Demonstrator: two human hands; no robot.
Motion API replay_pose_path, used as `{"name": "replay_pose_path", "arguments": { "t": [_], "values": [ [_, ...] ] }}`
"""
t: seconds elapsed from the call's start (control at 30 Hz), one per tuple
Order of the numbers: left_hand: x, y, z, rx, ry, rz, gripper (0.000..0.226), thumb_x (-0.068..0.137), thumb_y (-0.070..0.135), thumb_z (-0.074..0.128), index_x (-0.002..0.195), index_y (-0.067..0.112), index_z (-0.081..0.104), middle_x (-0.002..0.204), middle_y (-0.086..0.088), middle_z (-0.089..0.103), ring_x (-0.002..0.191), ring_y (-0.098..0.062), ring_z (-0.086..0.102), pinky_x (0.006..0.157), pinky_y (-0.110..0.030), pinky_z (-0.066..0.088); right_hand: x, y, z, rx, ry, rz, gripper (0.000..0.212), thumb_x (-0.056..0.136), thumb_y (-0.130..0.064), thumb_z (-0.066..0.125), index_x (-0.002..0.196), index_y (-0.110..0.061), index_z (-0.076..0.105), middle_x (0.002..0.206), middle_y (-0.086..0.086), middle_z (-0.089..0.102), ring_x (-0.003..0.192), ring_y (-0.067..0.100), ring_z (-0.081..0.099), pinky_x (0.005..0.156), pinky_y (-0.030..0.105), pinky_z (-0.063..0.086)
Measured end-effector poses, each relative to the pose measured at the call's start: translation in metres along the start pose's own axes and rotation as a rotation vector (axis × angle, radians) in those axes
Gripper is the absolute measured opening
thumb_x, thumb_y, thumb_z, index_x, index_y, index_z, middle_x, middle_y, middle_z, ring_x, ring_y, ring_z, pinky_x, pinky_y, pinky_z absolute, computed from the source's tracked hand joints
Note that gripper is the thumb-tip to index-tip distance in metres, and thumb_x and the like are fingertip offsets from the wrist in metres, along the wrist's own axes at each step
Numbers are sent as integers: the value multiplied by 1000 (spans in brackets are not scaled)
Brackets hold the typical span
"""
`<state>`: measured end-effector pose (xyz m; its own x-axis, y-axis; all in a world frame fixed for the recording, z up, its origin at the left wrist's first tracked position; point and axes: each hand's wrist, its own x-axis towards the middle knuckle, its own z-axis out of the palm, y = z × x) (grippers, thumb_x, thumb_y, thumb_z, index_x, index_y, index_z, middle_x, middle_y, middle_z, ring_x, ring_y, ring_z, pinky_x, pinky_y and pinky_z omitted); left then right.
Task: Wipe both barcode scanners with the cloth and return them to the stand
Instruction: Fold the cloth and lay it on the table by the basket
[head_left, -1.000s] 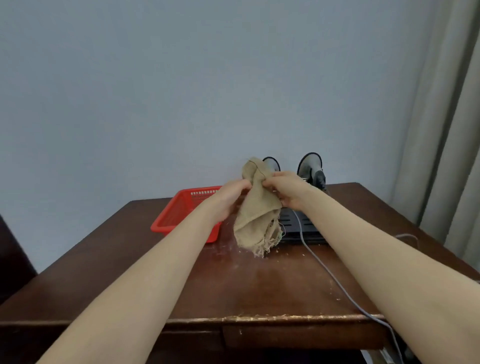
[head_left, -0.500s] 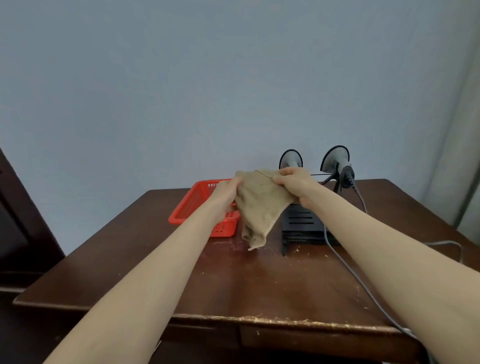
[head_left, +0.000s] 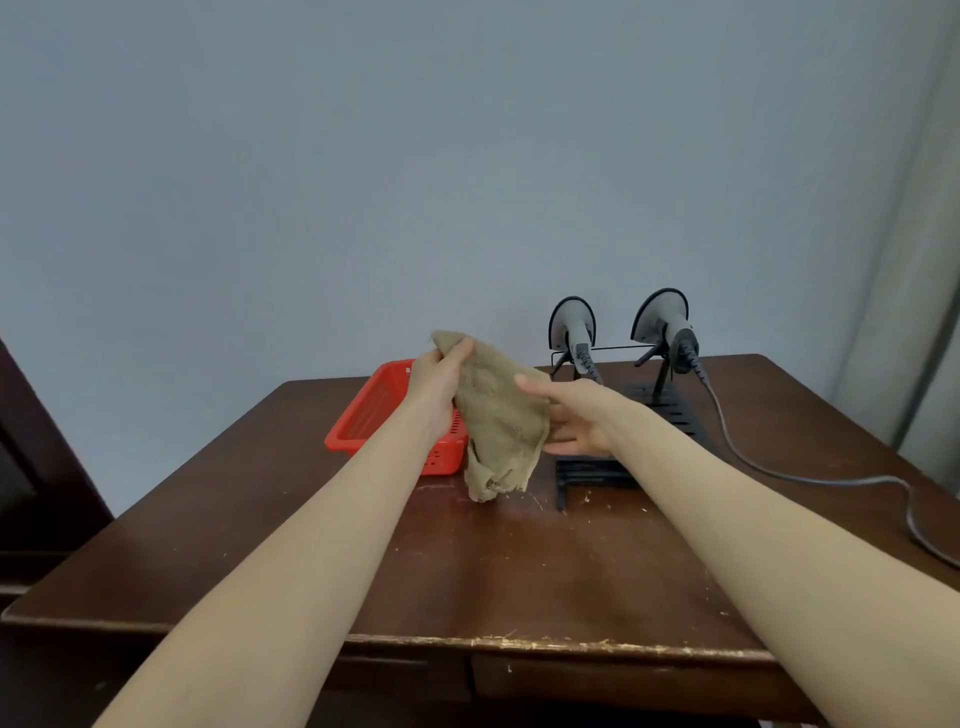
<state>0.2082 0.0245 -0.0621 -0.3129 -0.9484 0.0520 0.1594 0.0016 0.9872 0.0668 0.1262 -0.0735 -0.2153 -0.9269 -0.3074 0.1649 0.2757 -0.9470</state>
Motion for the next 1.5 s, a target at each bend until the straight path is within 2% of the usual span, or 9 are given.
{"name": "replay_pose_path", "arguments": {
  "t": [0.17,0.3,0.5,0.7,0.87,1.07,1.3,1.43,1.5],
  "values": [
    [1,5,1,142,-25,131,12,92,29,59,101,21,62,115,-5,65,108,-20,61,98,-40,48,6,-7,4,11,303,-358,71,83,10,53,142,-27,37,105,4,58,69,14,51,59,27,50],
    [-5,7,-4,205,-53,172,14,89,27,64,100,18,64,109,-4,68,105,-20,63,91,-35,51,0,-11,0,-68,290,-431,31,82,-5,60,106,-22,71,97,-5,64,87,11,56,67,20,45],
    [-33,-20,-26,592,-141,-19,23,83,25,69,101,11,69,101,-5,70,98,-19,65,88,-38,54,-11,13,-6,-373,173,-259,4,80,-15,71,83,-15,73,79,-3,66,79,13,59,65,25,49],
    [-49,-37,-37,743,-271,-217,28,88,19,66,114,9,63,105,-4,68,96,-17,65,78,-30,56,-20,36,-10,-533,118,-75,23,82,4,63,91,-14,73,88,0,68,77,11,57,58,22,46],
    [-51,-41,-38,613,-159,89,29,93,17,58,121,15,62,118,-2,65,110,-18,60,96,-37,49,-9,41,-15,-370,304,-370,43,81,9,50,72,-26,73,102,0,66,95,15,55,75,28,47],
    [-57,-54,-41,836,-134,-155,33,85,12,69,116,2,61,105,-14,63,93,-25,63,70,-37,57,-9,51,-16,-667,231,-175,25,85,-7,60,106,-17,68,100,5,67,81,16,64,65,26,55],
    [-68,-58,-42,992,-88,-208,25,93,24,58,99,0,56,104,-18,60,86,-32,67,61,-39,58,-12,59,-3,-1059,164,-131,37,74,-29,72,110,-24,64,108,-1,64,93,17,61,77,32,53],
    [-67,-56,-44,1539,16,145,40,85,35,64,113,10,51,110,-5,61,96,-27,64,71,-36,51,-13,55,8,-1264,264,-232,41,76,-36,70,116,-29,61,120,-3,60,104,20,59,80,34,51],
    [-64,-56,-39,1508,-87,316,37,83,32,66,115,17,54,114,-2,58,105,-22,58,79,-35,48,-10,56,12,-1325,134,-234,62,74,-36,73,131,-29,50,134,-2,48,118,21,51,90,37,48]
  ]
}}
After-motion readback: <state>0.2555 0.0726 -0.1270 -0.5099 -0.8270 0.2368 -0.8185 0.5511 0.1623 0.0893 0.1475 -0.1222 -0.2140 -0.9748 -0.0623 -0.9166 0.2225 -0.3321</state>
